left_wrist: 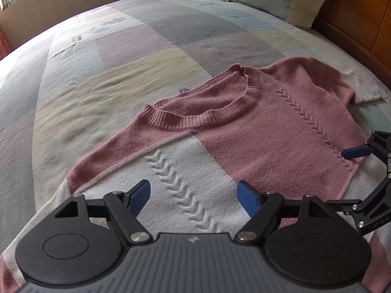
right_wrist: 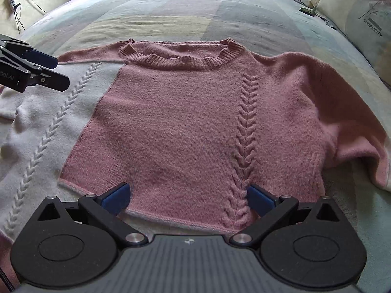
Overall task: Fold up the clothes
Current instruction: 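Grasp the cream sleeve cuff with the right gripper and lift it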
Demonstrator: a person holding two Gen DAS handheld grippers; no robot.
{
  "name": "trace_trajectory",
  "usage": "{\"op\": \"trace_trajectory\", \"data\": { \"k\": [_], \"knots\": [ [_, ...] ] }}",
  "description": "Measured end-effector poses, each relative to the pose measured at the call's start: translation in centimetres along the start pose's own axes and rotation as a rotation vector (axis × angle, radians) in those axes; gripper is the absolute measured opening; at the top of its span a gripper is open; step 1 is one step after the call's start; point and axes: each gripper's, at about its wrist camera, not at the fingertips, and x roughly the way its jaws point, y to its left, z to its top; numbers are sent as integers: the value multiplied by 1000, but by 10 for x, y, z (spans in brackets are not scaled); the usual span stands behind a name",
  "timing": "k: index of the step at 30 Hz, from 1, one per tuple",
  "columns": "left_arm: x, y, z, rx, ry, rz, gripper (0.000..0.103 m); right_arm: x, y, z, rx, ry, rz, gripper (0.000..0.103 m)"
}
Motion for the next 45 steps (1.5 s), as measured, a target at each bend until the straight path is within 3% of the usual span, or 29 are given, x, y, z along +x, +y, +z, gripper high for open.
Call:
{"op": "trace_trajectory", "data": {
  "k": [5, 7, 13, 17, 22, 32, 40, 42, 45],
  "knots": [
    [21, -37, 24, -7, 9, -49, 78, -15, -24, 7, 61, 7, 70, 103],
    [30, -49, 33, -8, 16, -56, 78, -27, -41, 13, 109, -39, 80, 103],
    [61, -75, 51, -11, 69, -71, 78, -46, -130, 19, 316, -147, -26, 103],
    [72, -86, 54, -11, 87, -94, 78, -43, -201, -11, 592, -102, -46, 103],
    [82, -96, 57, 6, 108, -81, 81, -55, -261, -60, 816, -180, -56, 103],
    [89, -104, 68, 8, 121, -60, 84, -53, -350, -72, 1023, -391, -16, 103],
    [90, -108, 70, 8, 122, -57, 84, -50, -398, -79, 1171, -485, 49, 103],
    [90, -108, 68, 2, 118, -55, 84, -51, -405, -82, 1214, -492, 74, 99],
    [89, -108, 66, -4, 115, -53, 84, -52, -403, -86, 1186, -467, 39, 82]
  ]
}}
